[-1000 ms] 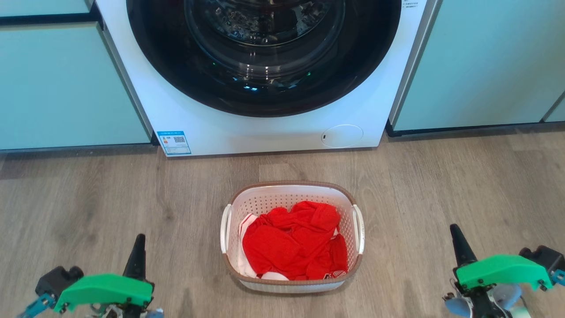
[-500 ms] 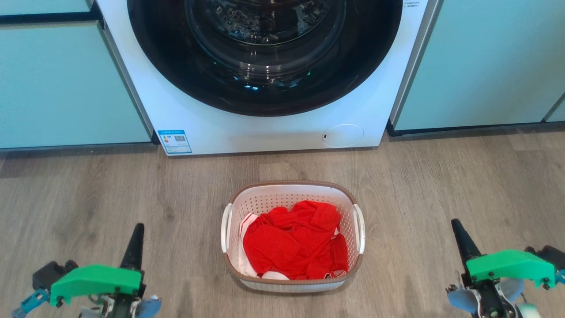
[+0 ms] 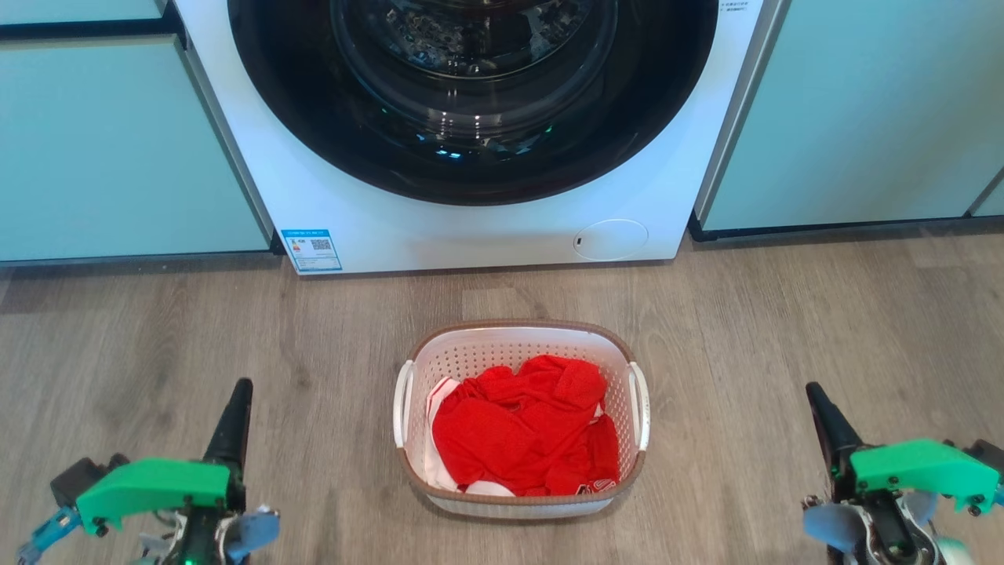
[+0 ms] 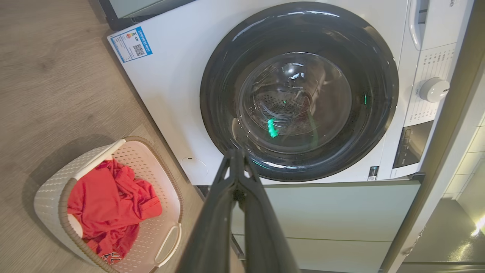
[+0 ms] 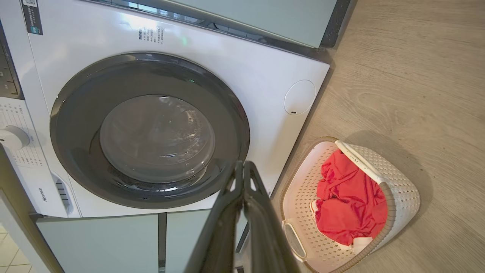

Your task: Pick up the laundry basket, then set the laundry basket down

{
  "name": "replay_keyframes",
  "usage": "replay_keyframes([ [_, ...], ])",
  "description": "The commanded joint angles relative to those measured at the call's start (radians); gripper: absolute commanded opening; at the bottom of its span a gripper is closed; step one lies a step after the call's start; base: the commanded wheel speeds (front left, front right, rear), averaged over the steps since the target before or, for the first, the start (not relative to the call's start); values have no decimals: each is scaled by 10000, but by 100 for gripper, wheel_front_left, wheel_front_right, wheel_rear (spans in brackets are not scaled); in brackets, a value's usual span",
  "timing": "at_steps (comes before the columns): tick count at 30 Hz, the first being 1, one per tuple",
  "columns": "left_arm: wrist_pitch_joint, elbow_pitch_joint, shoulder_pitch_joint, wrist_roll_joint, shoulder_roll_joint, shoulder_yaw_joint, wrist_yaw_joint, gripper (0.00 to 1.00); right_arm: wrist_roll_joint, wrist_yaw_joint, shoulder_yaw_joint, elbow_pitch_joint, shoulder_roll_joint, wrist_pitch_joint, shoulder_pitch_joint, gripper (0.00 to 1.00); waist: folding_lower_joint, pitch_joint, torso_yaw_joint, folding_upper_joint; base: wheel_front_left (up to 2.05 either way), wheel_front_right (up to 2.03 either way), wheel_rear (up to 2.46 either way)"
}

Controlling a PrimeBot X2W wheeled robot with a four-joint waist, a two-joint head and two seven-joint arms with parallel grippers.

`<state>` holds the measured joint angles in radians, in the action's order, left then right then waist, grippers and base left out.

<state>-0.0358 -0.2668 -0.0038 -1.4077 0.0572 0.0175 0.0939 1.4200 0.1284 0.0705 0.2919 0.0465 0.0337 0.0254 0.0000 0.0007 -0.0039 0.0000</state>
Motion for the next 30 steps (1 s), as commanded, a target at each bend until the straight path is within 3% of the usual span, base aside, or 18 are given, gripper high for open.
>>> replay_keyframes([
  [1,-91,307,-592,-211,95,414,96,0,216,20,-108,-407,225,63,596,0,0,1,2,0,0,0,0],
  [19,-616,223,-1025,-2173,75,764,368,0,2100,23,176,-486,225,589,802,0,0,25,39,0,0,0,0],
  [30,-638,222,-1028,-2150,56,792,368,0,2071,23,210,-484,200,616,805,0,0,25,39,0,0,0,0],
])
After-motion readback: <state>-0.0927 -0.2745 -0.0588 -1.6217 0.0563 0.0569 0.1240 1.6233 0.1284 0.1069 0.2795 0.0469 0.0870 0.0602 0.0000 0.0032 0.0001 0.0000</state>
